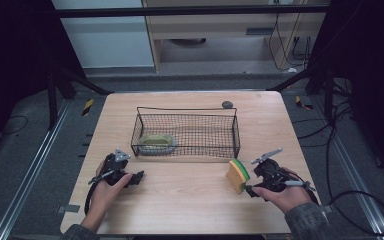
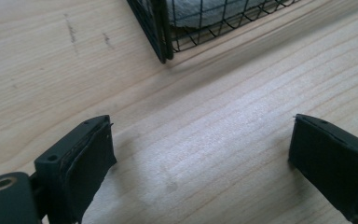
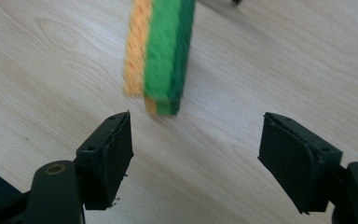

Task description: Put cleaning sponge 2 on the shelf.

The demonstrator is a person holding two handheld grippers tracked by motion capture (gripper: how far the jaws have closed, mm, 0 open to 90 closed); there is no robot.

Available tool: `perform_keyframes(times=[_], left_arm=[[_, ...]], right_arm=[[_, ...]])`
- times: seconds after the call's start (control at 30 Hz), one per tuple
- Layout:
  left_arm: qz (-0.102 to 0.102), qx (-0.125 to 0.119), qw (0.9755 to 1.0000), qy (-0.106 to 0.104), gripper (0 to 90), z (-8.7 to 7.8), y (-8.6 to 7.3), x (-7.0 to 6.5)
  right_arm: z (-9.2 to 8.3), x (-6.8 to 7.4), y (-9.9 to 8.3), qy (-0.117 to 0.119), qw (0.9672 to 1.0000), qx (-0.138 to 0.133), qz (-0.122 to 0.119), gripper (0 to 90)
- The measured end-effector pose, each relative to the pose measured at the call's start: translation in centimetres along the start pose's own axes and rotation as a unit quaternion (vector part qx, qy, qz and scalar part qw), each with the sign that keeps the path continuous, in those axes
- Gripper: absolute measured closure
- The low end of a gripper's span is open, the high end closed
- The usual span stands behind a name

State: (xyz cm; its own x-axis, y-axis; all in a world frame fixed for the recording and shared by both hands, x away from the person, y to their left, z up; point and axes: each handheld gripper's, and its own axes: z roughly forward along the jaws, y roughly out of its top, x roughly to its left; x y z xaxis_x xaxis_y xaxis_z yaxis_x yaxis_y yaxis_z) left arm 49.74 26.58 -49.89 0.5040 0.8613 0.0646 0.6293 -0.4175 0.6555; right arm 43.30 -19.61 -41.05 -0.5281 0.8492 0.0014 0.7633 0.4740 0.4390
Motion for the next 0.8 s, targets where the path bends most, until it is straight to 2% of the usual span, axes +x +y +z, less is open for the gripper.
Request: perform_keyframes(times=[0.17, 0.23, 0.43, 0.47, 0.57, 0.6, 0.63, 0.73, 0.8], left_arm=[[-0.006, -0.003, 1.0, -0.006, 3.8, 0.2, -0.1, 0.1], [-0.014, -0.005, 0.9998, -0.012, 3.1, 0.3, -0.2, 0.3], [-0.014, -0.008, 0.9998, -0.014, 0.6, 0.4, -0.3, 0.4], [-0.014, -0.009, 0.9998, -0.014, 0.1, 0.4, -0.3, 0.5], [-0.013, -0.009, 0.9998, -0.015, 0.0, 0.5, -0.3, 0.5], [-0.013, -0.009, 0.9998, -0.015, 0.0, 0.5, -0.3, 0.5], [-0.013, -0.01, 0.9998, -0.015, 0.0, 0.5, -0.3, 0.5], [-0.012, -0.01, 0.9997, -0.016, 0.0, 0.5, -0.3, 0.5], [-0.012, -0.011, 0.9997, -0.017, 0.0, 0.5, -0.3, 0.5]], right_arm=[[-0.5, 0.6, 1.9, -0.001, 0.9999, -0.004, -0.011, 26.6], [-0.3, 0.7, 2.5, 0.002, 0.9999, -0.001, -0.012, 27.1], [1.0, 0.9, 4.0, 0.014, 0.9999, 0.005, -0.008, 31.6], [1.5, 0.9, 4.4, 0.016, 0.9998, 0.009, -0.008, 36.2], [1.8, 0.9, 4.7, 0.021, 0.9997, 0.012, -0.004, 40.2], [2.1, 0.9, 4.9, 0.022, 0.9996, 0.014, -0.005, 47.1], [2.1, 0.9, 4.9, 0.022, 0.9996, 0.014, -0.005, 47.1], [2.2, 0.6, 4.9, 0.027, 0.9995, 0.014, -0.005, 64.0], [1.9, 0.5, 4.9, 0.025, 0.9996, 0.009, -0.008, 64.5]])
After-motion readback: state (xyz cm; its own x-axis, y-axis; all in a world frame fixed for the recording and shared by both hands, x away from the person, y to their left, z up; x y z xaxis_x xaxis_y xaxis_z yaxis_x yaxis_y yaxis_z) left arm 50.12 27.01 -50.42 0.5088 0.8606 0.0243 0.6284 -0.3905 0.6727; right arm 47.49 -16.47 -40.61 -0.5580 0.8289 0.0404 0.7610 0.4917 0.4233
